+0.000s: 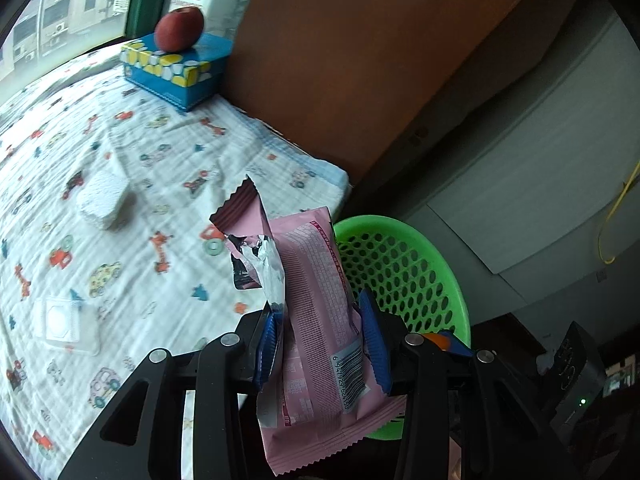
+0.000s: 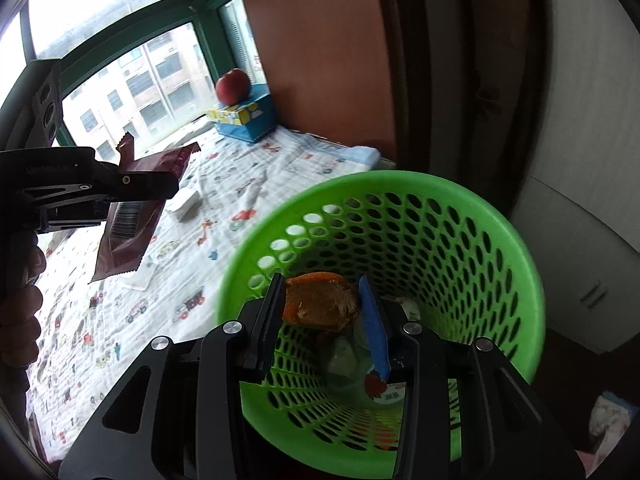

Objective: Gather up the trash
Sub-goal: 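Open the right tool to drop the orange piece while the left tool releases the pink wrapper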

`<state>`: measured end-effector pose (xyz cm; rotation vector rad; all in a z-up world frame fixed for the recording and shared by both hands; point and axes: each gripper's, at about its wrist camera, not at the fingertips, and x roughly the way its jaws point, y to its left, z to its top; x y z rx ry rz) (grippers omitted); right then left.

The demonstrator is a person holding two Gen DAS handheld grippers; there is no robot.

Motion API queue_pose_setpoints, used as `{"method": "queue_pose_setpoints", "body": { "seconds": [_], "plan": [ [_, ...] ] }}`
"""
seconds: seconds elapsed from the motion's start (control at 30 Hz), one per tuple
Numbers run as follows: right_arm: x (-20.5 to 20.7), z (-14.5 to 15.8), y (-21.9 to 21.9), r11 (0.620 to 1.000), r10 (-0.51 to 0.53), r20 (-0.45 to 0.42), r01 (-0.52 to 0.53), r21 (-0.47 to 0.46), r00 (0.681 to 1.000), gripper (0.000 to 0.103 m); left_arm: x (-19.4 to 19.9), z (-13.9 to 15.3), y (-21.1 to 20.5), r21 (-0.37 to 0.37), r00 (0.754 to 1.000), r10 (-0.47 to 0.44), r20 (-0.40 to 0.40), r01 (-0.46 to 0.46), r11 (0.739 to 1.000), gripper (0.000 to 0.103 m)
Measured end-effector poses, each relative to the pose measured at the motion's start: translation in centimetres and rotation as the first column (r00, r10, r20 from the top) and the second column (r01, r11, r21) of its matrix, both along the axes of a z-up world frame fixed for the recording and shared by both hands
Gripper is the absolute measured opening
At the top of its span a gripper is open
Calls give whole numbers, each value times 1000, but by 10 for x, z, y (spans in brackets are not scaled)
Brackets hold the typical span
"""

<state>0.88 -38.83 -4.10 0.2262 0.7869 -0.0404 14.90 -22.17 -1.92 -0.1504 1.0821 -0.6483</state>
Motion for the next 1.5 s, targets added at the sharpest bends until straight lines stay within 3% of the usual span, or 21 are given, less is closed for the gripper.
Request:
{"method": "queue_pose_setpoints", "body": {
  "seconds": [0.47,0.6,0.73,1.0,1.07,1.33,1.43,1.5],
  "plan": [
    [-17,-10,-26,998,-60,-28,61,8,998,41,-1,-12,-45,12,997,-74,-21,74,997,38],
    [-23,-10,-30,997,-71,-23,71,2,997,52,-2,-16,-57,17,995,-100,-22,101,995,38],
    [-29,-7,-32,997,-81,-17,81,-10,997,55,-4,-20,-68,25,992,-119,-29,120,992,40],
    [-43,-1,-37,995,-100,9,100,-27,995,61,-9,-28,-85,1,986,-158,-45,158,987,52],
    [-47,-1,-37,994,-104,13,104,-23,995,62,-10,-31,-87,-4,985,-160,-56,160,987,64],
    [-51,0,-34,994,-108,17,109,-27,994,63,-16,-32,-87,-9,983,-175,-57,175,985,69],
    [-51,2,-33,994,-108,24,108,-27,994,65,-17,-29,-84,-11,984,-169,-49,168,986,78],
    [-51,3,-32,994,-106,30,107,-29,994,67,-18,-26,-81,0,985,-169,-33,169,986,78]
  ]
}}
